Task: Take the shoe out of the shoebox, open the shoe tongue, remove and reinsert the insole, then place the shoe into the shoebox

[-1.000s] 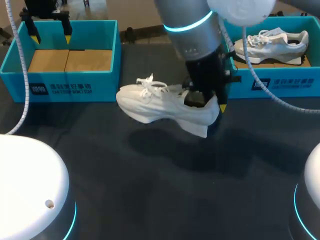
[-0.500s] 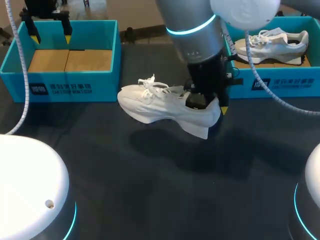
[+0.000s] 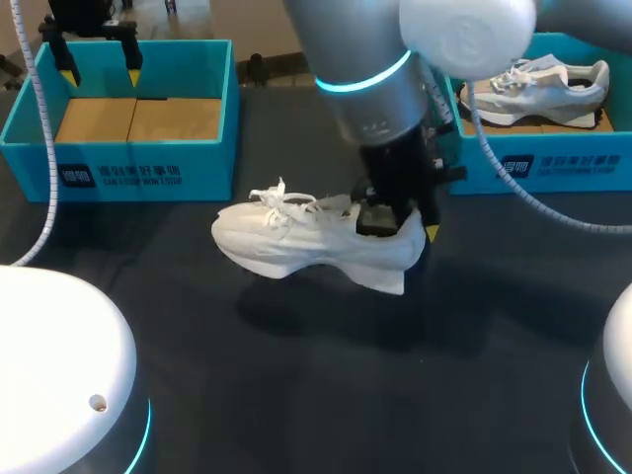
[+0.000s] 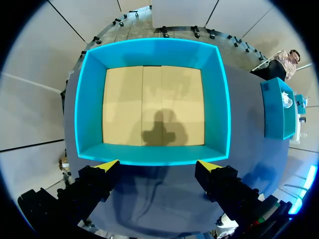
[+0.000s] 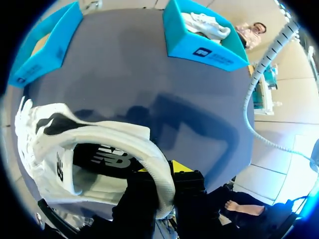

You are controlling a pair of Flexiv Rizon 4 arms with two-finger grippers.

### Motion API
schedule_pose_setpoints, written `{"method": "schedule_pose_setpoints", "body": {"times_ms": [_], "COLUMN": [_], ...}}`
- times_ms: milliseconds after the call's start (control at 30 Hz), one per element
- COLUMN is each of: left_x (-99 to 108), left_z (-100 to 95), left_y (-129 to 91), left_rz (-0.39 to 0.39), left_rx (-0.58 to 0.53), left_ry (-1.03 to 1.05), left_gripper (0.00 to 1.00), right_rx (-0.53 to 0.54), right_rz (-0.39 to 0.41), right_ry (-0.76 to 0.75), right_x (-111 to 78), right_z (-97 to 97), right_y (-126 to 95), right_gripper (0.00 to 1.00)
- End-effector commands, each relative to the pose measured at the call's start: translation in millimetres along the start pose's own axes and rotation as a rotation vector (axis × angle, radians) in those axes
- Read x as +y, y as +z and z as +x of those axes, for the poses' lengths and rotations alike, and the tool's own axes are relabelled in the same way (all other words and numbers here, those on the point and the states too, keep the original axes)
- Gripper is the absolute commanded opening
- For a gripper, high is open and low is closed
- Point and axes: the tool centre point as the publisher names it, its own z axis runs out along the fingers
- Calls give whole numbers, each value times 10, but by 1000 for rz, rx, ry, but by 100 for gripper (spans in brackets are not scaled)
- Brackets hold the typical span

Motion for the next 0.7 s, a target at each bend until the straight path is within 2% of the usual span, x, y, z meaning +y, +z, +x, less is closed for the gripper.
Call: {"method": "schedule_pose_setpoints", "body": {"times_ms": [33,167,700], "left_x": [-1,-1,-1], "left_z": [0,0,0], "left_y": [-8,-8,-8], "left_rz": [-2,-2,-2], "left_rx": [-1,-1,-1], "left_ry": [0,0,0], "left_gripper": [100,100,100], "right_rx": [-9,-49,4], "right_rz": [2,-22,-59], "right_ry": [3,19,35], "right_x": [-2,4,-19], "right_z": [77,95,124], "right_y": [121,267,803], "right_gripper": [0,0,0]}}
